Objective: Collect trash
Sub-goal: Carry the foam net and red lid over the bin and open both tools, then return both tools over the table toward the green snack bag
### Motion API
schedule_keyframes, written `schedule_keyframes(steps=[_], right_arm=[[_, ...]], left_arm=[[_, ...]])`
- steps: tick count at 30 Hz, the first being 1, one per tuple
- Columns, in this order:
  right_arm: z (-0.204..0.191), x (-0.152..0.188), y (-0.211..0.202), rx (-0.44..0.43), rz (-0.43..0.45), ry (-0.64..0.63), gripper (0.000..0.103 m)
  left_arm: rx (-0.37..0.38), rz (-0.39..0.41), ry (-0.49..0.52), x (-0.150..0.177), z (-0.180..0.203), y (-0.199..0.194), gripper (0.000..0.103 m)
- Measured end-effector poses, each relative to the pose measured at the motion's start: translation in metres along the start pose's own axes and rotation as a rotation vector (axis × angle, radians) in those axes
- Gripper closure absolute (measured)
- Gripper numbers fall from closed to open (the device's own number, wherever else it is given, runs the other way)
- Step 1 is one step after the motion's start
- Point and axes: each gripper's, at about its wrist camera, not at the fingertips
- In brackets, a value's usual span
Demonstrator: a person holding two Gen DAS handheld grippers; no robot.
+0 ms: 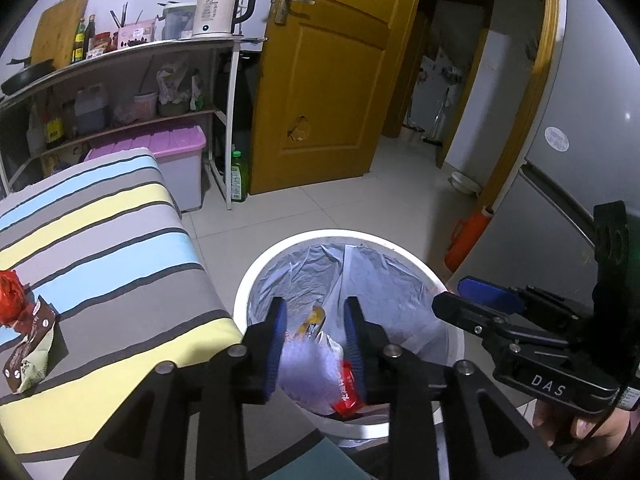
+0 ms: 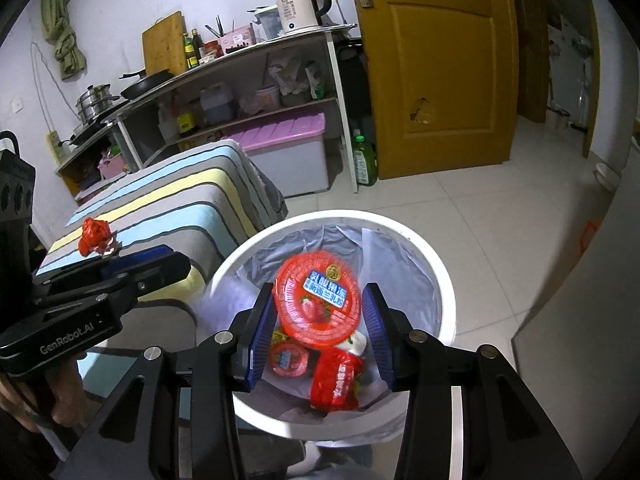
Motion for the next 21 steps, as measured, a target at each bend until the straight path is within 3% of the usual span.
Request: schedule_keyframes(steps=[21], right_arm=[[-0.045, -0.006, -0.037, -0.016, 0.062, -0.104, 0.058]], left_arm=[[-0.036, 0.118, -0.018, 0.011, -0.013, -0.070, 0.072]])
Point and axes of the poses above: each gripper's, at about its wrist camera, not at the fingertips, and y roughly the way its jaws point, z to its right, x to its underside, and after that the axes turned 1 degree about -y, right-handed
